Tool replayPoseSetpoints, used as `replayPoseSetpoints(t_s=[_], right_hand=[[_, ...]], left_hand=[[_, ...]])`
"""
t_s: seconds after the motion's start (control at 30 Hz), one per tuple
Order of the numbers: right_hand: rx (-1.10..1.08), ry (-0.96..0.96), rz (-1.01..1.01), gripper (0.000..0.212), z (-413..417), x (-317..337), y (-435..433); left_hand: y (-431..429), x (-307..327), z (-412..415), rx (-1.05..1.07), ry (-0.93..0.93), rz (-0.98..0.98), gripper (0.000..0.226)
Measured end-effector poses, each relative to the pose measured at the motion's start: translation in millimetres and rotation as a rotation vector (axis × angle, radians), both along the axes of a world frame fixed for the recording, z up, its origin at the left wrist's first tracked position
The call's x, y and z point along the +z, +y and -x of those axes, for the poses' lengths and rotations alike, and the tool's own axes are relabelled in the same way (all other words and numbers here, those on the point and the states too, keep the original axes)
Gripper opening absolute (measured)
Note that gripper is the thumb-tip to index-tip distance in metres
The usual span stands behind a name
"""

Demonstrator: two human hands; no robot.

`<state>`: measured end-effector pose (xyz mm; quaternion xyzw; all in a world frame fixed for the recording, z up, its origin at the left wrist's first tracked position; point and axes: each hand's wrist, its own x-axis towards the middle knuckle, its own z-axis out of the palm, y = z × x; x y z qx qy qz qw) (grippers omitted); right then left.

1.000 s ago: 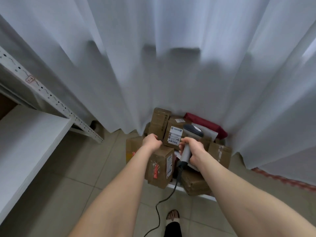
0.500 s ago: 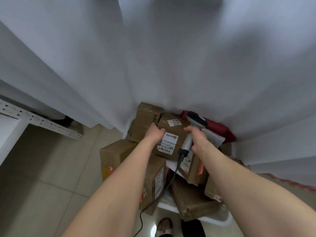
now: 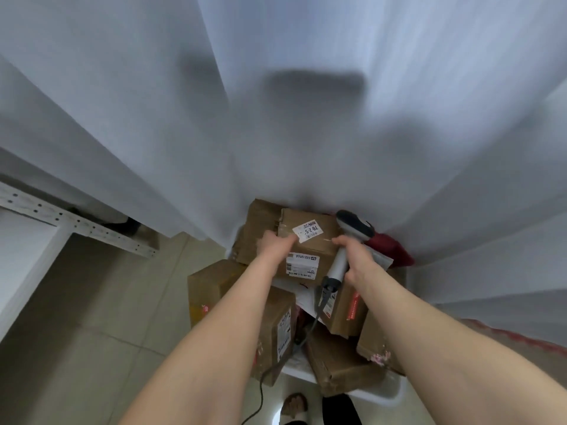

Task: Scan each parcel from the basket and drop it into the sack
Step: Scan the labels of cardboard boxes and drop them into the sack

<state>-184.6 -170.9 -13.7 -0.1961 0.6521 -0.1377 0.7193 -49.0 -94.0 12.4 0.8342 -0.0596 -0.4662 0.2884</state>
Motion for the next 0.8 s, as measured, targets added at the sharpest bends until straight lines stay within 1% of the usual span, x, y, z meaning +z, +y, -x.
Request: replayPoseSetpoints(t_s=[0.1, 0.17, 0.2, 0.27, 0.3, 0.33, 0.37, 0.43, 0.5, 0.57, 0.67, 0.8], right_hand=[[-0.038, -0.001, 0.058, 0.051, 3, 44, 5], [-0.074, -0.019, 0.098, 0.056, 6, 73, 11], [-0.096, -0.031, 0.113, 0.06, 8, 86, 15], [-0.122, -0.043, 0.129, 0.065, 13, 114, 24], [-0.123, -0.055, 0.137, 0.066, 15, 126, 29], [-0.117, -0.074, 0.148, 0.067, 16, 140, 35], [-0.11, -0.094, 0.16, 0.067, 18, 153, 40], [-0.093, -0.135, 0.177, 0.061, 21, 180, 52], [-0.088, -0.181, 0.199, 0.05, 23, 203, 60], [-0.052, -0.213, 0.222, 0.042, 27, 227, 72], [0.032, -0.269, 0.267, 0.037, 38, 255, 94], [0.152, -0.293, 0.315, 0.033, 69, 281, 129]], left_hand=[[9, 42, 1, 0.066, -0.039, 0.044, 0.075], [17, 71, 1, 0.146, -0.018, 0.087, 0.075], [21, 87, 3, 0.184, 0.009, 0.117, 0.069], [32, 119, 7, 0.223, 0.035, 0.18, 0.043], [38, 132, 10, 0.226, 0.045, 0.204, 0.037], [44, 145, 13, 0.217, 0.053, 0.223, 0.039], [49, 158, 16, 0.206, 0.057, 0.24, 0.046], [61, 184, 22, 0.195, 0.068, 0.278, 0.055], [72, 209, 25, 0.243, 0.099, 0.318, 0.058], [85, 236, 27, 0.284, 0.096, 0.326, 0.065], [114, 276, 37, 0.338, 0.085, 0.317, 0.067], [155, 313, 66, 0.422, 0.133, 0.323, 0.074]])
